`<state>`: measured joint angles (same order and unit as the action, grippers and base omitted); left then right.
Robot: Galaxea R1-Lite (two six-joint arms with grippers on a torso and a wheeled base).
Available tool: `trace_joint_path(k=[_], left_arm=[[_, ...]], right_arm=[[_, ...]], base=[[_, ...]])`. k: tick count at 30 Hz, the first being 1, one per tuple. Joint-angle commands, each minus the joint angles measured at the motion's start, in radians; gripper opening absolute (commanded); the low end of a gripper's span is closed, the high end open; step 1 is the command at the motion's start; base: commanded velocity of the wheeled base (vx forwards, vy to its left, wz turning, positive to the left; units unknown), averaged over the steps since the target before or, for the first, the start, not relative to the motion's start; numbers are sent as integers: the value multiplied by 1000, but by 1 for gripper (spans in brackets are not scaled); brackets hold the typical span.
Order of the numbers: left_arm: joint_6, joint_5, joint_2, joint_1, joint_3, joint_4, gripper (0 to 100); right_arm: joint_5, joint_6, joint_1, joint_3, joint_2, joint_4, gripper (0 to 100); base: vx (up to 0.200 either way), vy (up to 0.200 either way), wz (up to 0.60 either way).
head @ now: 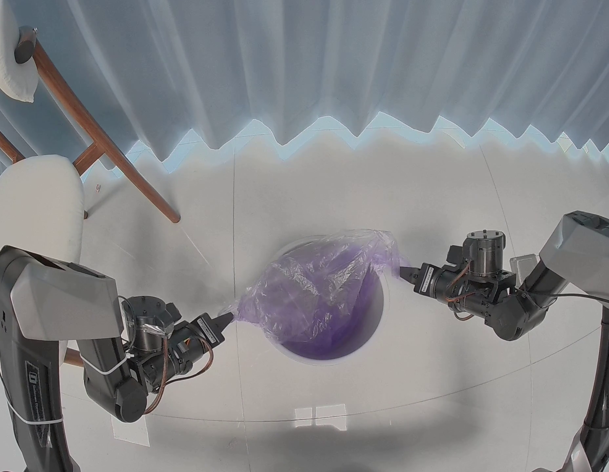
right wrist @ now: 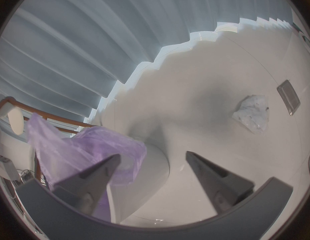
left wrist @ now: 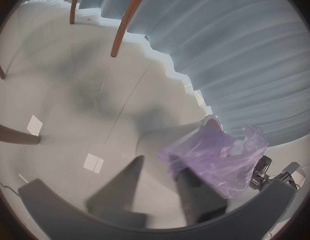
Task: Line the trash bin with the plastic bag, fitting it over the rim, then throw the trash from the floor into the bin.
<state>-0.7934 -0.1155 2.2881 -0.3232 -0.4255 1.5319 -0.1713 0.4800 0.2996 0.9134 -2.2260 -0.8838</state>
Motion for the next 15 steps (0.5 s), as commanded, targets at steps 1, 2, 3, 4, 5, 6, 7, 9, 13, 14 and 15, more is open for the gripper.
trace_joint_path(k=[1, 2, 3, 4, 5, 6, 7, 9, 13, 14, 15], left_arm=[[-7, 4, -47, -10, 76, 14, 100], [-23, 7, -64, -19, 88, 14, 100], [-44, 11, -79, -31, 102, 14, 100], [-67, 16, -99, -43, 119, 14, 100], [-67, 16, -99, -43, 119, 14, 100], [-92, 30, -153, -51, 156, 14, 100], [-96, 39, -191, -56, 183, 14, 100], [-98, 42, -297, -48, 255, 14, 100], [-98, 40, -522, -34, 410, 13, 100], [-98, 43, -582, -42, 426, -1, 100], [-104, 45, -639, -43, 426, -15, 100]], right_arm=[[-1, 72, -8, -105, 123, -27, 100], [-1, 101, -8, -125, 155, -26, 100], [-2, 129, -10, -140, 186, -23, 100], [-2, 164, -10, -160, 220, -20, 100], [-2, 164, -10, -160, 220, -20, 100], [-5, 227, -17, -199, 276, -14, 100], [-5, 259, -20, -208, 304, -4, 100], [-5, 322, -20, -202, 356, 37, 100], [-14, 428, 12, -126, 460, 197, 100], [-14, 454, 36, -100, 482, 238, 100], [-14, 477, 56, -73, 499, 276, 100]], base=[[0, 0, 0], [0, 0, 0], [0, 0, 0], [0, 0, 0], [0, 0, 0], [0, 0, 0], [0, 0, 0], [0, 0, 0], [0, 0, 0], [0, 0, 0], [0, 0, 0]])
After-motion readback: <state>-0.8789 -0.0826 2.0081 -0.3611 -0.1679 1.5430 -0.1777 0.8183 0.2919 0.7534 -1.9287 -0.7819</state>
